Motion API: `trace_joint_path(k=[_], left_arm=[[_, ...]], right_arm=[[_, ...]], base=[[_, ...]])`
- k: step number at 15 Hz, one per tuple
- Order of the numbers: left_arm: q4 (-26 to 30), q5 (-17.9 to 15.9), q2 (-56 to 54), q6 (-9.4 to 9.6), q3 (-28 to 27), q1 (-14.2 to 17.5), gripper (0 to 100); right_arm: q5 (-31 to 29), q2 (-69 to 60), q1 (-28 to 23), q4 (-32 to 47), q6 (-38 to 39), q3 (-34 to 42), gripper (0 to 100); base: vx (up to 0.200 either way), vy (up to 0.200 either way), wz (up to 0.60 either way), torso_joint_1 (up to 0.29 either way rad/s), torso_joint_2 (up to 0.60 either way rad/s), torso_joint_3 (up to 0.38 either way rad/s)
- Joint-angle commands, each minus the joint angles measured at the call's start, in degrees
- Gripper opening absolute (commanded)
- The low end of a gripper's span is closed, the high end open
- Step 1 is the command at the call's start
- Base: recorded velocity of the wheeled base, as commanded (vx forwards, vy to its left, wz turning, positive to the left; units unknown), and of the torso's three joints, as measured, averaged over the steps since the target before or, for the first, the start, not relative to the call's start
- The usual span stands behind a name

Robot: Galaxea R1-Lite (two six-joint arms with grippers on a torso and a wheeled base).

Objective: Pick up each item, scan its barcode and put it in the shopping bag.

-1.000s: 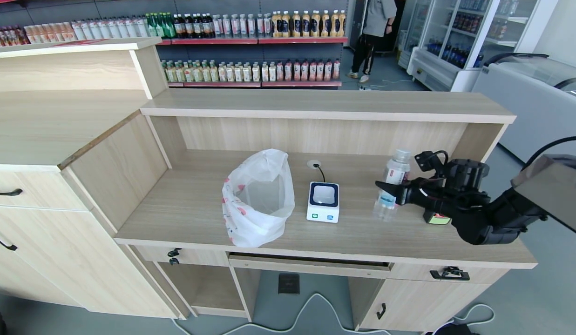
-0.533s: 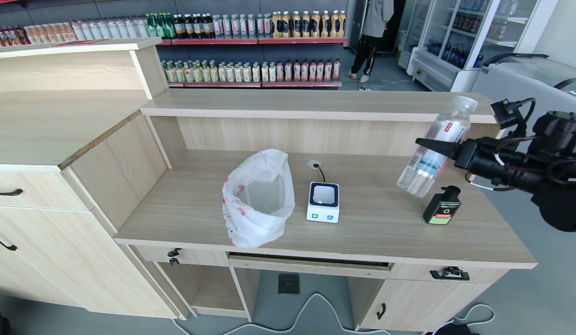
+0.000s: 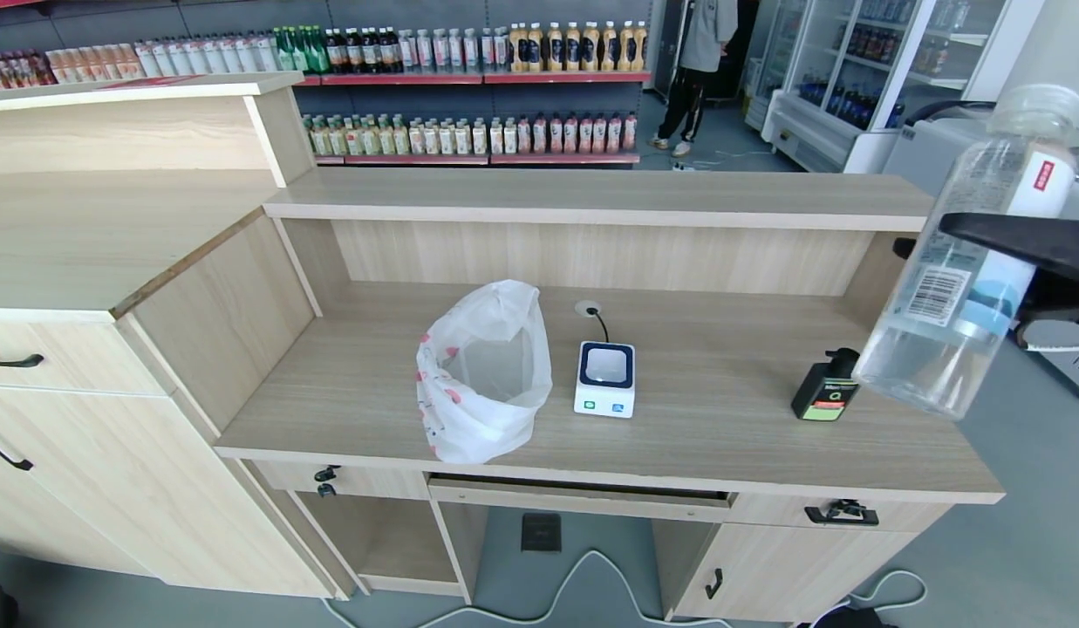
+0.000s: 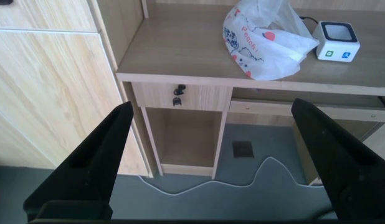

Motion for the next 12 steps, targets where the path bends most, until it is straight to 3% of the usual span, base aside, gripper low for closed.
trace_joint_path(k=[1, 7, 12], left_arm=[[0.02, -0.08, 0.09, -0.01, 0.00, -0.02, 100], [0.02, 0.00, 0.09, -0.01, 0.00, -0.02, 100], [0.02, -0.08, 0.09, -0.01, 0.00, -0.02, 100]], right_arm=[[2.30, -5.47, 1.53, -0.11, 2.43, 0.22, 0], [8.46, -11.18, 6.36, 0.24, 9.02, 2.33, 0], [8.46, -10.30, 13.57, -1.95, 12.53, -1.98, 0]], base=[[0.000, 0.000, 0.00, 0.000, 0.00, 0.000], [0.000, 0.000, 0.00, 0.000, 0.00, 0.000], [0.000, 0.000, 0.00, 0.000, 0.00, 0.000]])
